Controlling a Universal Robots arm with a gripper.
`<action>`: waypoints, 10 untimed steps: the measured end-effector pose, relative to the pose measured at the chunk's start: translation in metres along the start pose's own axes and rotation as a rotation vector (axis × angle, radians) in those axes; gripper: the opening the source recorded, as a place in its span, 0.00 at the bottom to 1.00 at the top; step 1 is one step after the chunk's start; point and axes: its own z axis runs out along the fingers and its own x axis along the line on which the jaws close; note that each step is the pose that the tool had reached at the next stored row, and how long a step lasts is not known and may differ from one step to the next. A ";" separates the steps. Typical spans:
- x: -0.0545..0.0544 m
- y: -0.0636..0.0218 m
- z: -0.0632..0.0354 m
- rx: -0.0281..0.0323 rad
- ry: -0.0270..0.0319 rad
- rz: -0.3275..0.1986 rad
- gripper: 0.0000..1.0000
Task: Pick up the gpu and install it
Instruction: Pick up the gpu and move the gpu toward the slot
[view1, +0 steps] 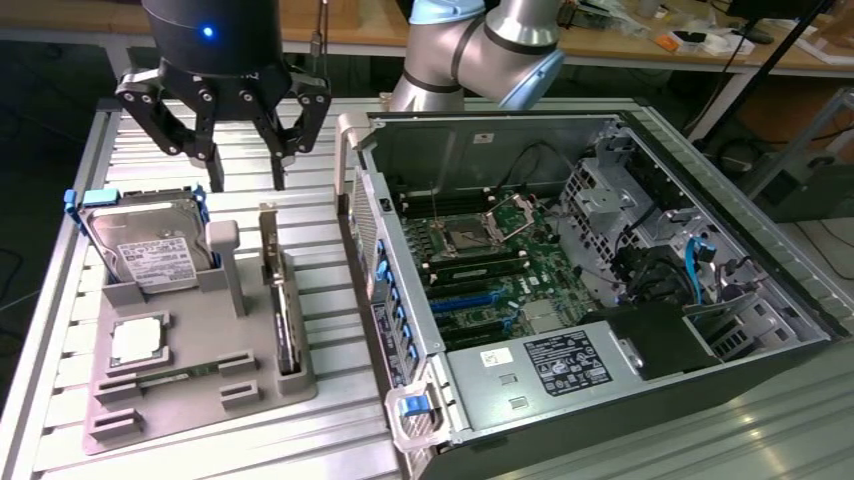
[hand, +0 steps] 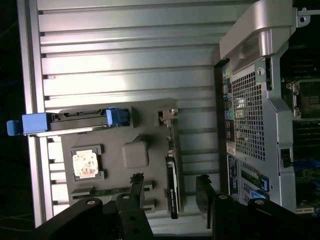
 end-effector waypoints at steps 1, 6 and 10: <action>-0.001 -0.0003 0.0004 -0.0001 0.0000 0.000 0.54; -0.004 -0.0028 0.0033 0.0001 0.0001 0.000 0.54; -0.006 -0.0051 0.0069 0.0001 0.0001 0.000 0.54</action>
